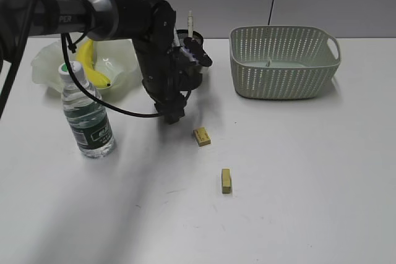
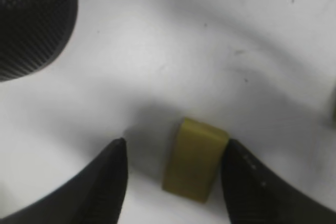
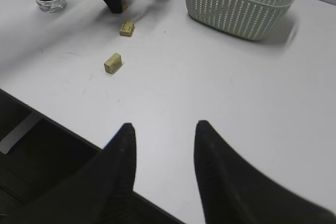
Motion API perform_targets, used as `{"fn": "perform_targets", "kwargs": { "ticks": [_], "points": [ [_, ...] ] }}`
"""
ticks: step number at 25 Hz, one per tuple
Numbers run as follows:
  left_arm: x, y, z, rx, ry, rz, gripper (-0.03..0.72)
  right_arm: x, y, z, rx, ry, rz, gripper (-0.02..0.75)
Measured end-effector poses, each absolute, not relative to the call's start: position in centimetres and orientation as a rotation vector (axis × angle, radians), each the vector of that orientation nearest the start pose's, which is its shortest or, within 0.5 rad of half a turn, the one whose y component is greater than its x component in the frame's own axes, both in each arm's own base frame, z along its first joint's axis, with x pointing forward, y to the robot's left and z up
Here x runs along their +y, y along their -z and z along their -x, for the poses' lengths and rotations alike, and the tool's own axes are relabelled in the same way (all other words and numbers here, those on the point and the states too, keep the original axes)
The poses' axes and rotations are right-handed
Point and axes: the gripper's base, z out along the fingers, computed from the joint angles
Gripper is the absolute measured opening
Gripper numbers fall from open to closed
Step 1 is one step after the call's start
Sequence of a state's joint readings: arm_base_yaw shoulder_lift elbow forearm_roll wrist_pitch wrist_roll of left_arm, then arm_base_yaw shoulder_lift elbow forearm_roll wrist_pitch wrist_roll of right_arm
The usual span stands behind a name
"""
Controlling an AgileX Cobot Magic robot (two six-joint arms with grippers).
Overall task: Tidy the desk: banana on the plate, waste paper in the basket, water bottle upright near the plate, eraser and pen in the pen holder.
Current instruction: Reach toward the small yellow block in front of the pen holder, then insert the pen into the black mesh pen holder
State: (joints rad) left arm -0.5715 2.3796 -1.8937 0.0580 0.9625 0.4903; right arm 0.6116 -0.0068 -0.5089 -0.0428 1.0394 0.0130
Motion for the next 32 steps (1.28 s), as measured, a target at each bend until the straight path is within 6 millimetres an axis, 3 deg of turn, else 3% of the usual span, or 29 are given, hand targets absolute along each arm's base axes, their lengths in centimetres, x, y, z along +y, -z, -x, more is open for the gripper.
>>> {"fn": "perform_targets", "kwargs": {
  "ticks": [3,4,9,17,20,23,27,32],
  "points": [
    [-26.1,-12.4,-41.5,2.499,-0.069,-1.52,0.194,-0.6,-28.1,0.3,1.934,-0.347,0.595,0.308],
    [-26.1,-12.4,-41.4,2.499,-0.07,-1.522,0.179,-0.6,-28.1,0.3,1.934,-0.347,0.595,0.308],
    [-26.6,-13.8,-40.7,2.498,-0.069,-1.544,0.184,-0.6,-28.1,0.3,1.934,-0.347,0.596,0.307],
    [-29.1,-21.6,-38.0,2.295,-0.036,-1.533,0.184,-0.6,-28.1,0.3,1.934,-0.347,0.596,0.307],
    [-29.3,-24.6,-38.1,2.158,-0.032,-1.46,0.184,-0.6,-28.1,0.3,1.934,-0.347,0.595,0.307],
    [-29.4,-26.4,-39.3,1.988,-0.059,-1.371,0.184,-0.6,-28.1,0.3,1.934,-0.347,0.595,0.307],
    [-29.4,-26.6,-41.2,1.848,-0.074,-1.285,0.183,-0.6,-28.1,0.3,1.934,-0.347,0.595,0.307],
    [-28.4,-23.8,-43.2,1.873,-0.101,-1.269,0.183,-0.6,-28.2,0.3,1.933,-0.347,0.595,0.307]
  ]
}}
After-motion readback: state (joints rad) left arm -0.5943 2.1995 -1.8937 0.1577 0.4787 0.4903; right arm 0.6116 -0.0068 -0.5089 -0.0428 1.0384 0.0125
